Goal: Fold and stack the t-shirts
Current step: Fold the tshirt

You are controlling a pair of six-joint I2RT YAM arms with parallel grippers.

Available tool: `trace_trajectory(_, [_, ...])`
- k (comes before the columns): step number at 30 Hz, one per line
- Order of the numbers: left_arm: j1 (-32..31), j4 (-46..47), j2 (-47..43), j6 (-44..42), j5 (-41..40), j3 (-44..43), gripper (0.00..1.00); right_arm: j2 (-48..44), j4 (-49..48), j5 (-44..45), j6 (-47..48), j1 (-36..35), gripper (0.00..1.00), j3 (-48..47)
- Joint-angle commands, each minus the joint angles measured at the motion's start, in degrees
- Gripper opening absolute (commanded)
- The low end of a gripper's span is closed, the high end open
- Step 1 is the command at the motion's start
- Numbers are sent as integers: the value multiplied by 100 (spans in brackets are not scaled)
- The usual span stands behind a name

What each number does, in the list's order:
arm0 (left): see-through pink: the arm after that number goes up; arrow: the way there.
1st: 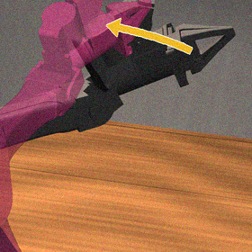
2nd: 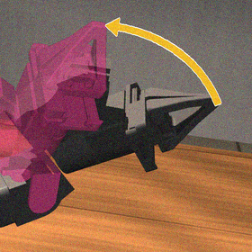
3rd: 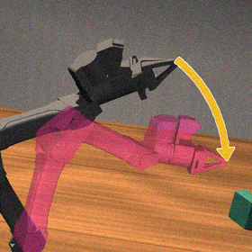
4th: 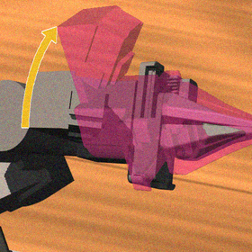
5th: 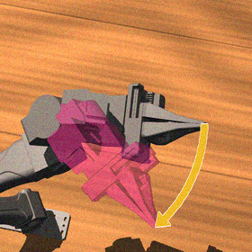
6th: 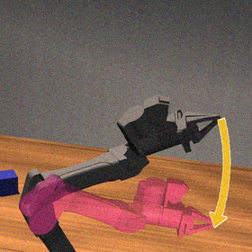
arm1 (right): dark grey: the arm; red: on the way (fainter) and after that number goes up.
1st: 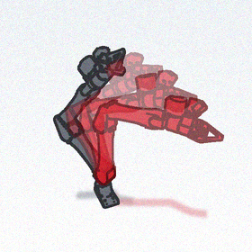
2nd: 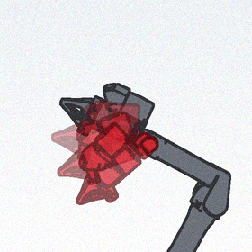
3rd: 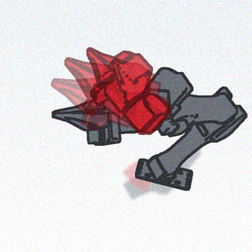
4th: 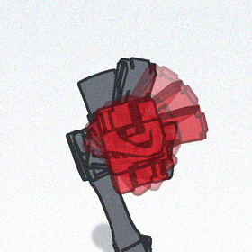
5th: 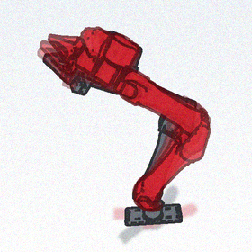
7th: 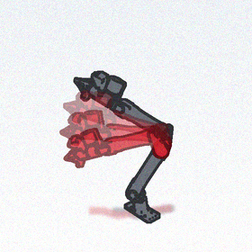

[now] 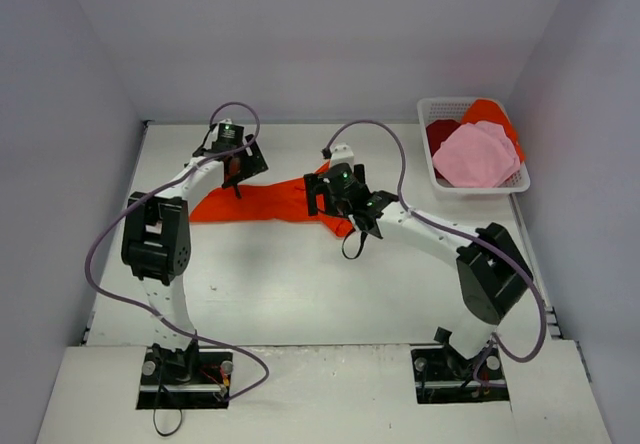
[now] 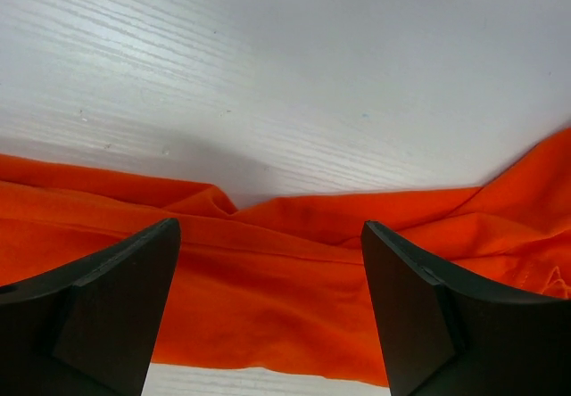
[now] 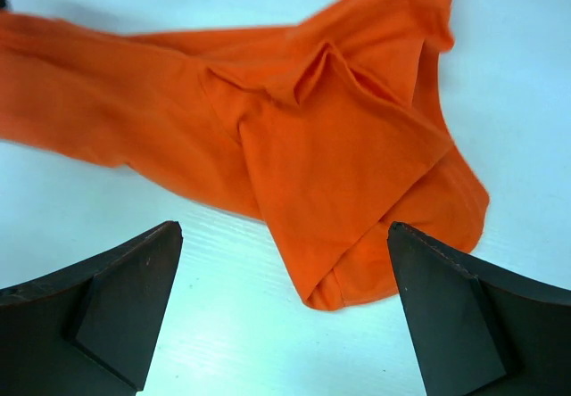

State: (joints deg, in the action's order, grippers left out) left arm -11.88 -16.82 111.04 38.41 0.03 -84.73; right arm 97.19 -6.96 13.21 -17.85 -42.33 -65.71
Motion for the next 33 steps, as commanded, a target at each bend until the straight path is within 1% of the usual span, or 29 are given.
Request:
trace_trajectory(1, [10, 592, -66, 131, 277, -53, 77, -481, 213, 190, -17, -12, 96, -153])
trace_trajectory(5, [-86, 724, 197, 158, 410, -184, 77, -744, 230, 261, -114, -13, 96, 32])
trace_trajectory(9, [-139, 741, 479, 175, 603, -430, 77, -719, 257, 278, -166, -13, 96, 23])
trace_trajectory(14, [-148, 803, 751, 184, 708, -492, 77, -377, 204, 313, -184, -13, 96, -3])
trace_trajectory(17, [-148, 838, 831, 158, 717, -466, 77, -78, 11, 305, -167, -13, 96, -38])
trace_trajectory(21, [-139, 856, 831, 105, 656, -369, 77, 265, -323, 50, -166, 58, 96, -100])
trace_trajectory(28, [-139, 926, 515, 70, 551, 52, 77, 766, -841, -240, -210, 268, 95, -100])
trace_trajectory(33, [-148, 812, 261, 35, 410, 281, 77, 994, -1315, -415, -228, 453, 94, 119])
